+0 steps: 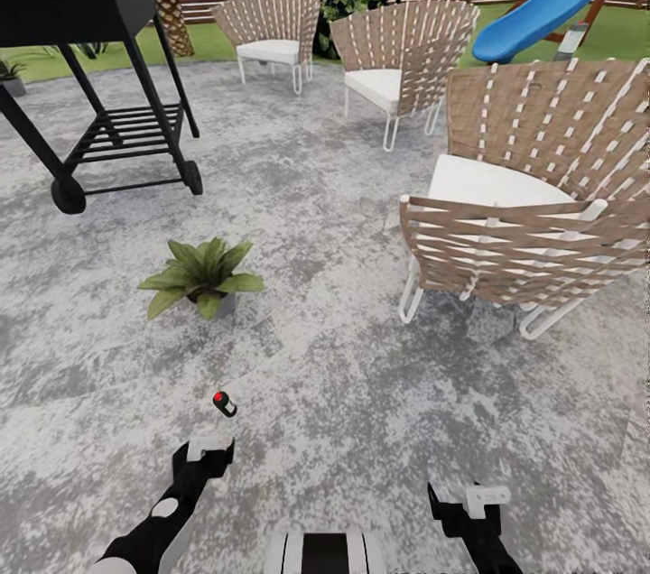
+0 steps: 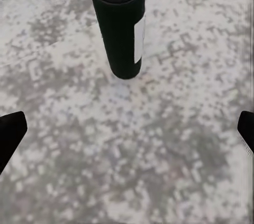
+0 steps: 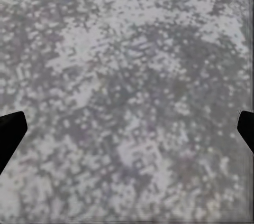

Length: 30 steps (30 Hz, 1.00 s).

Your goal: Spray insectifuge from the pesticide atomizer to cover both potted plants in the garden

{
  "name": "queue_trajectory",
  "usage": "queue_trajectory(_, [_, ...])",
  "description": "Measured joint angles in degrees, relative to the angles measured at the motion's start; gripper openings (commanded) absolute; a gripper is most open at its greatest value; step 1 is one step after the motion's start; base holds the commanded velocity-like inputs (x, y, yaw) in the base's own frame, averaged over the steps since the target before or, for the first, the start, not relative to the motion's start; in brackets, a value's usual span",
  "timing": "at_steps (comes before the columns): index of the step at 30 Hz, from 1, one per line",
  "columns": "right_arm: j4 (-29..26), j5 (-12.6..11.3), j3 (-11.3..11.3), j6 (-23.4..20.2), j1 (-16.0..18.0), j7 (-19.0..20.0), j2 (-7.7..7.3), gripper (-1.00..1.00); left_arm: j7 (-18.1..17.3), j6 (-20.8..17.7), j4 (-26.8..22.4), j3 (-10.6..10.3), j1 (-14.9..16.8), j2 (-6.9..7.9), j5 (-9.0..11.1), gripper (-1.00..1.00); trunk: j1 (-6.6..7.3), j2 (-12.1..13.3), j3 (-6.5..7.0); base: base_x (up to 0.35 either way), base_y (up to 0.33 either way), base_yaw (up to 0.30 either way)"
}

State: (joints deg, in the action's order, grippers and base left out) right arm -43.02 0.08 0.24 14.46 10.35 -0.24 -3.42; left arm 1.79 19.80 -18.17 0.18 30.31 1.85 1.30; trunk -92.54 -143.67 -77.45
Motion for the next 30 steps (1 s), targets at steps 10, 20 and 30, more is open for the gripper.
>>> queue_trajectory(10, [0.0, 0.1, 0.1, 0.1, 0.0, 0.1, 0.0, 1.0, 0.1, 0.6, 0.1, 0.0, 0.0, 0.0, 0.1, 1.0, 0.02, 0.0, -0.14, 0.149, 0.0, -0.018])
queue_trajectory(20, [0.0, 0.0, 0.1, 0.1, 0.0, 0.3, 0.0, 1.0, 0.1, 0.7, 0.1, 0.0, 0.0, 0.0, 0.3, 1.0, 0.03, 0.0, -0.14, 0.107, -0.024, 0.0])
queue_trajectory(30, [0.0, 0.0, 0.1, 0.1, 0.0, 0.1, 0.01, 1.0, 0.1, 0.9, 0.1, 0.1, 0.0, 0.05, 0.4, 1.0, 0.0, 0.0, -0.14, 0.099, -0.047, 0.002])
